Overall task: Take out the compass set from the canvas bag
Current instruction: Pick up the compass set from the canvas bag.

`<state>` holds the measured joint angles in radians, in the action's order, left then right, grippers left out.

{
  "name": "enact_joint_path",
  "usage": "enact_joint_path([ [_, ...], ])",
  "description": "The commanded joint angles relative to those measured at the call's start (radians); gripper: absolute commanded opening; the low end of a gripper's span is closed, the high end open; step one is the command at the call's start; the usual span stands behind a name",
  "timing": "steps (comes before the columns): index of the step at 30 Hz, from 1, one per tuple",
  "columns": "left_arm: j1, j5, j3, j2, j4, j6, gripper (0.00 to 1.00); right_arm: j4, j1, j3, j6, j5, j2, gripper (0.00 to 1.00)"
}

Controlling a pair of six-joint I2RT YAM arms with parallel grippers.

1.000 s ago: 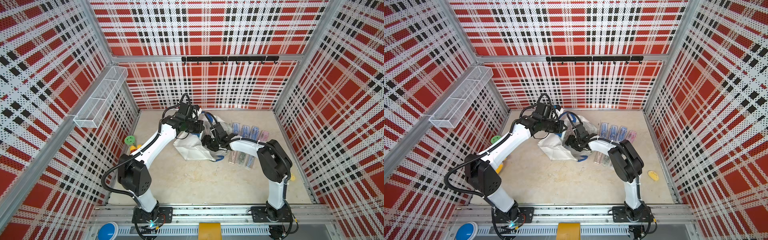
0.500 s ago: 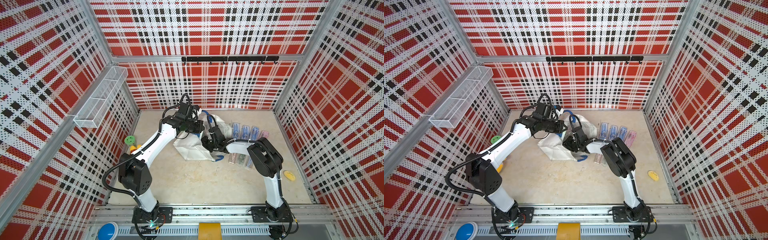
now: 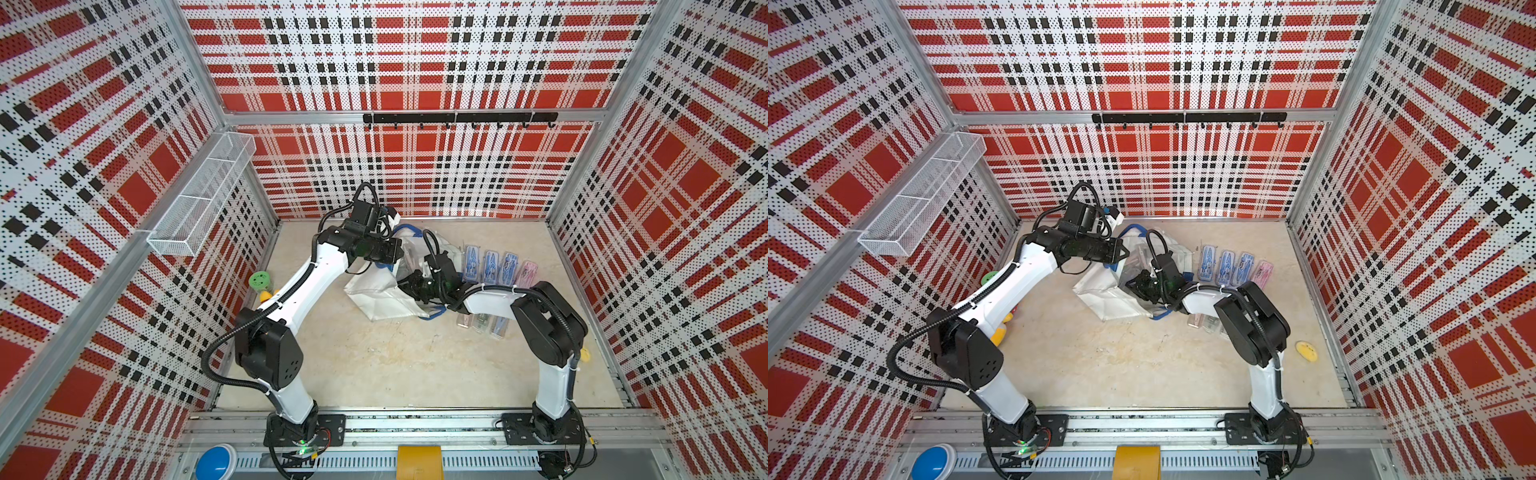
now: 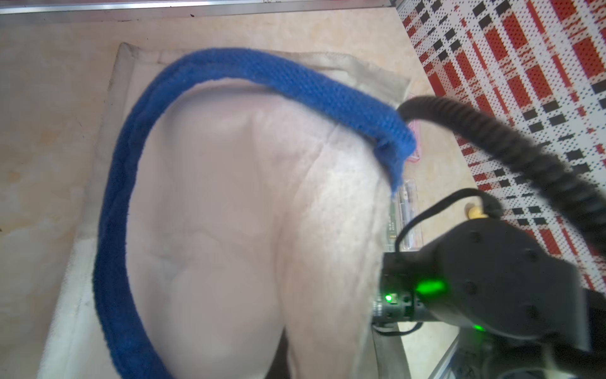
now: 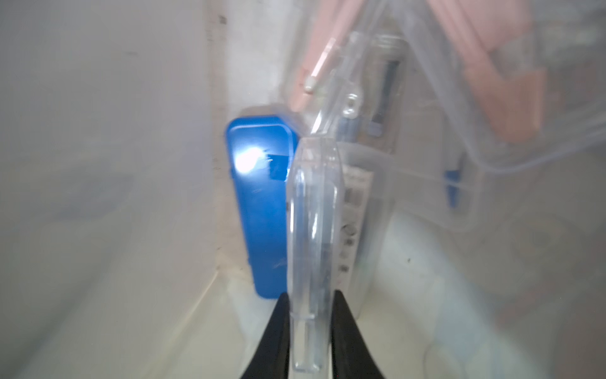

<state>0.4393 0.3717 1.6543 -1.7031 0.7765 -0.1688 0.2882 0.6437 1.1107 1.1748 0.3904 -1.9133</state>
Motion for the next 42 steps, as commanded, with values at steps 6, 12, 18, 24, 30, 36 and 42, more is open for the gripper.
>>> enact_joint_path([
  [6,0.021,0.012,0.029,0.055,-0.059,0.152,0.00,-0.007,-0.005,-0.070,-0.033,-0.067,0.178,0.16],
  [12,0.030,-0.006,-0.016,0.085,-0.123,0.173,0.00,-0.099,-0.006,-0.106,-0.083,-0.124,0.286,0.16],
  [18,0.028,-0.014,-0.044,0.101,-0.154,0.167,0.00,-0.170,-0.006,-0.131,-0.117,-0.162,0.347,0.16],
  [24,0.021,-0.021,-0.045,0.092,-0.153,0.137,0.00,-0.230,-0.010,-0.128,-0.162,-0.162,0.393,0.16],
  [30,0.014,-0.025,-0.050,0.088,-0.153,0.123,0.00,-0.334,-0.044,-0.139,-0.227,-0.117,0.508,0.15],
  [36,0.012,-0.027,-0.054,0.083,-0.148,0.114,0.00,-0.475,-0.153,-0.188,-0.294,-0.055,0.672,0.15],
  [42,0.012,-0.026,-0.055,0.080,-0.143,0.098,0.00,-0.726,-0.376,-0.185,-0.448,0.074,0.789,0.15],
])
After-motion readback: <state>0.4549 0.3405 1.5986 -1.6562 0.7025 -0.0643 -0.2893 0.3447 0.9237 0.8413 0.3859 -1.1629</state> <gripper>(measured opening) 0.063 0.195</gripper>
